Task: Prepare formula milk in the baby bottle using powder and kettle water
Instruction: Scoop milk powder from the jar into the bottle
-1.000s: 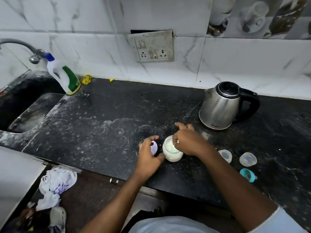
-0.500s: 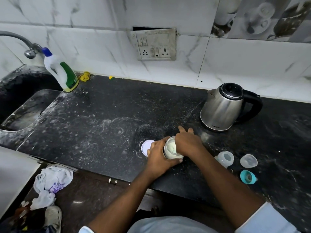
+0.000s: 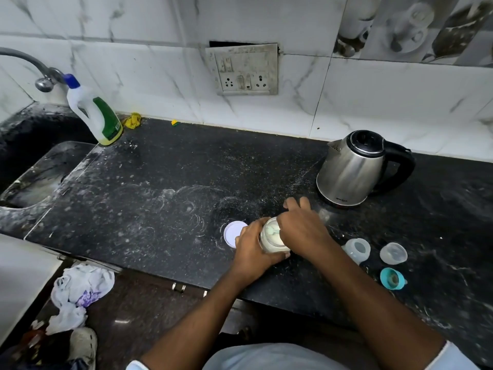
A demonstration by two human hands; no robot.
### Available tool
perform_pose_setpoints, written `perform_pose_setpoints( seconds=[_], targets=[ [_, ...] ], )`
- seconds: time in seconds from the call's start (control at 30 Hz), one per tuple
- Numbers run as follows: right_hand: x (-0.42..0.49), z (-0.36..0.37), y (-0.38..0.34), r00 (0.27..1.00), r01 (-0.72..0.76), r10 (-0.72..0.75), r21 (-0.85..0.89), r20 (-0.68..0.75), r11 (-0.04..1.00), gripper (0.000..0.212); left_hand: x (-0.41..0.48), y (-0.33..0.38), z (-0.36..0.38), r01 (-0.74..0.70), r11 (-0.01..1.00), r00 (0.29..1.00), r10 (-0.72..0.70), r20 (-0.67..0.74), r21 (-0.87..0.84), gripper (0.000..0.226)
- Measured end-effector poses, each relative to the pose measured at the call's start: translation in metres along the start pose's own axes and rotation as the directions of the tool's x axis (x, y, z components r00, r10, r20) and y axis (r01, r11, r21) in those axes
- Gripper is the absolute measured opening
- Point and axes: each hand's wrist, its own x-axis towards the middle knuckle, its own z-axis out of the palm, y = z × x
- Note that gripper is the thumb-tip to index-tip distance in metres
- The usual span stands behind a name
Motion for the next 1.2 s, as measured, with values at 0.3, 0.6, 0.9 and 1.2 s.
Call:
perform_pose_setpoints(
  seconds=[0.3, 0.6, 0.9, 1.2],
  targets=[
    [-0.014, -0.017, -0.005, 0.985, 0.174, -0.172, -0.079, 0.032, 0.982, 0.022, 0.0, 0.001, -0.001, -0.001, 0.999, 1.0, 0.001, 0.001, -0.034, 0.089],
    [-0.005, -0.02, -0.01, 0.983, 0.127, -0.124, -0.014, 0.134, 0.992, 0.028, 0.0, 0.003, -0.003, 0.019, 1.0, 1.0, -0.018, 0.011, -0.008, 0.093],
    [-0.005, -0.017, -0.005, 0.988, 0.047, -0.076, 0.212, 0.133, 0.976, 0.017, -0.001, 0.006, -0.004, 0.01, 1.0, 1.0, -0.01, 0.01, 0.01, 0.09],
    [0.001, -0.012, 0.029, 0.99, -0.063, -0.018, 0.559, 0.139, 0.827, 0.009, -0.001, 0.01, -0.007, 0.016, 1.0, 1.0, -0.016, 0.027, -0.011, 0.085]
  ],
)
